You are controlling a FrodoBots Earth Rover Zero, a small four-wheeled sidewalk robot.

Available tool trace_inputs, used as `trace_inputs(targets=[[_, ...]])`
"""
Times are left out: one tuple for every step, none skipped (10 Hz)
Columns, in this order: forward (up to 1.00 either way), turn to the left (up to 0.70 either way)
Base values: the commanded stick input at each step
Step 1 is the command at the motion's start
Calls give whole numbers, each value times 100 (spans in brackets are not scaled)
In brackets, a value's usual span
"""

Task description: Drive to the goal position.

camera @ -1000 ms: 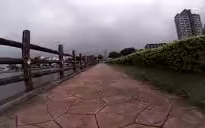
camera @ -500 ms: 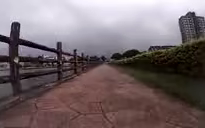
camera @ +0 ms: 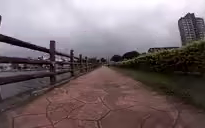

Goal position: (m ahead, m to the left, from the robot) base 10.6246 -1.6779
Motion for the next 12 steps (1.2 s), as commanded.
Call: trace_inputs(targets=[[100, 0], [100, 0], [100, 0], [100, 0], [100, 0], [100, 0], [100, 0], [100, 0], [100, 0], [100, 0], [100, 0], [100, 0]])
